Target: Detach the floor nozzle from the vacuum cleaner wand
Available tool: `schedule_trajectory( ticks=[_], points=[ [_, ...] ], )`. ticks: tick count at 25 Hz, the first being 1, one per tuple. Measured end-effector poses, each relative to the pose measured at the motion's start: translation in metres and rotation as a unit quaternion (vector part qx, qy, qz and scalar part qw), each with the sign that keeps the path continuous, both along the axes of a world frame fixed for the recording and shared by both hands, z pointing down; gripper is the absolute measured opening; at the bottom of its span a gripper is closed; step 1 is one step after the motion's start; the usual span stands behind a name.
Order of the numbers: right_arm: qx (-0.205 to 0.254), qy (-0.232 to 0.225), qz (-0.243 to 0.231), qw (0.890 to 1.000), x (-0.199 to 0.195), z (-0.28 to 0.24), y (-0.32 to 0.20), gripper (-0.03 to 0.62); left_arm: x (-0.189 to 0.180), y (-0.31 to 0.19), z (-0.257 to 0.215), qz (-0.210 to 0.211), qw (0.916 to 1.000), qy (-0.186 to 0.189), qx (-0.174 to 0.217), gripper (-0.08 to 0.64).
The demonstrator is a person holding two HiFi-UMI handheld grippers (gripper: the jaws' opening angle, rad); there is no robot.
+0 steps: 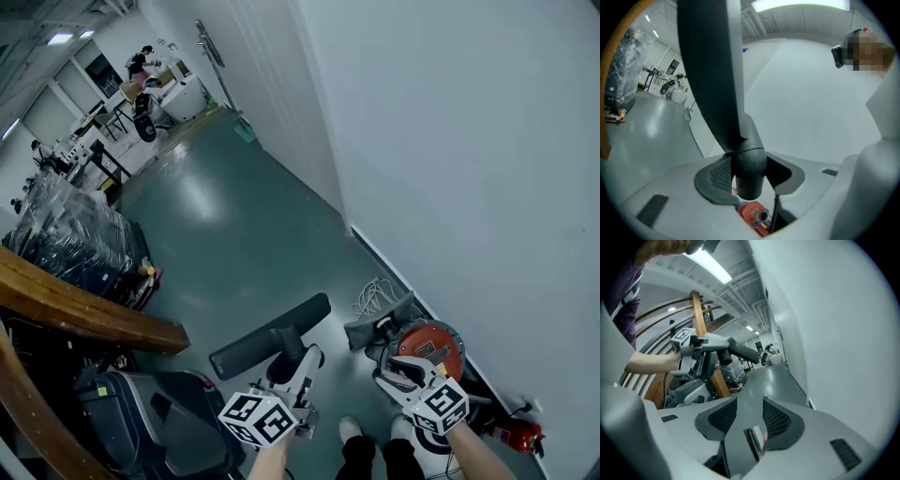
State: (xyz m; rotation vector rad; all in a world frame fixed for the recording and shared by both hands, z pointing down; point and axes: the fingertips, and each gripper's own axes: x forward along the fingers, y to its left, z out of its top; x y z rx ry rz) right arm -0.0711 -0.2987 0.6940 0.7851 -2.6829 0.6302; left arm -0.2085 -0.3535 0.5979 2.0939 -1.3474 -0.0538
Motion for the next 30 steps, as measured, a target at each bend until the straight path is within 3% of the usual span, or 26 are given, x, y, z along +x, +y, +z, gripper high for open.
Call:
schedule_trajectory(
  ticks=[7,15,20,26,30],
  points=[
    [0.050,-0.058,0.036,0.996,-0.007,-0.122,-0.019,0.095,0.026,0.016,-0.074,0.031,0.9958,-0.067,0.054,0.183],
    [0.128,-0.099,0.057,0.985,-0.005,-0.264,-0.015,0.029,0.048,0.037,-0.191,0.035,0.9818,-0.118,0.145,0.183],
    [0.178,-0.130,0.062,0.973,-0.004,-0.339,-0.012,0.018,0.047,0.046,-0.262,0.023,0.9697,-0.134,0.203,0.183],
    [0.247,-0.159,0.052,0.954,-0.004,-0.422,-0.001,0.017,0.054,0.062,-0.330,0.012,0.9492,-0.165,0.268,0.184],
    [0.287,-0.168,0.045,0.942,-0.008,-0.461,0.009,0.017,0.056,0.073,-0.361,0.009,0.9432,-0.168,0.286,0.183]
  ],
)
